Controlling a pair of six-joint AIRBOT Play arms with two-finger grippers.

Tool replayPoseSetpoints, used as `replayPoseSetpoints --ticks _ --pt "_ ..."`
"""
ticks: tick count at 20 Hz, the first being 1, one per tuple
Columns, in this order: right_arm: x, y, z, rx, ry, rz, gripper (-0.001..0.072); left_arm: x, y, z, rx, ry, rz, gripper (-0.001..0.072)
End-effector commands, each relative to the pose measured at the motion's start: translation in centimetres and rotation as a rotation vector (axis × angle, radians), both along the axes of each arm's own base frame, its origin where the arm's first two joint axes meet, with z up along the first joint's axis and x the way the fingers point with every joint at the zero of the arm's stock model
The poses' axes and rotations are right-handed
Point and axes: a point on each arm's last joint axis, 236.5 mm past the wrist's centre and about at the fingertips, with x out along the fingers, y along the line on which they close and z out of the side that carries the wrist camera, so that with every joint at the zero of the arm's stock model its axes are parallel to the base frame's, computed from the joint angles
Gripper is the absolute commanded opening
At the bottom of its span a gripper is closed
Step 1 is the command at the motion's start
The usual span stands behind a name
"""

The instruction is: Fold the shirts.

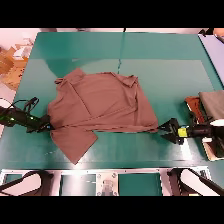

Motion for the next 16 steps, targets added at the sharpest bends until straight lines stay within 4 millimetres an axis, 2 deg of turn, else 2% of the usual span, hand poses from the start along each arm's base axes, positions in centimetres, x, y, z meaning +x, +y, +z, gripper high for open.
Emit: replayPoseSetpoints --ticks 1,3,6,7,9,11,14,16 --pt "1.0 2.1 -0.8 0.108 -0.055 -0.161 0.0545 0.0 0.3 -0.1 0.012 -0.003 -0.005 0.0025" --pt "1.2 2.0 -1.4 0.107 -0.056 -0.209 0.0544 0.0 0.3 -0.1 0.012 -0.003 -0.005 0.0025" --pt "2.2 1.8 -1.0 0.123 -0.081 -0.243 0.0542 0.0 0.3 -0.1 0.011 -0.002 -0.005 0.0025" --pt "2.4 1.9 -0.8 0.135 -0.085 -0.254 0.0500 0.0 0.3 -0.1 0.011 -0.002 -0.005 0.0025" --pt "2.7 2.4 -0.5 0.136 -0.121 -0.221 0.0168 0.0 0.3 -0.1 0.011 -0.003 -0.004 0.0025" --pt "3.0 3.2 -0.1 0.138 -0.164 -0.181 0.0017 0.1 0.2 0.0 0.008 -0.004 -0.003 0.0025" --pt "4.1 2.5 1.2 0.101 -0.241 -0.101 0.0014 1.2 0.3 1.4 0.001 -0.029 -0.013 0.0025" --pt "5.0 0.7 3.5 0.046 -0.262 0.010 0.0014 2.9 0.8 4.3 0.001 -0.070 -0.046 0.0024"
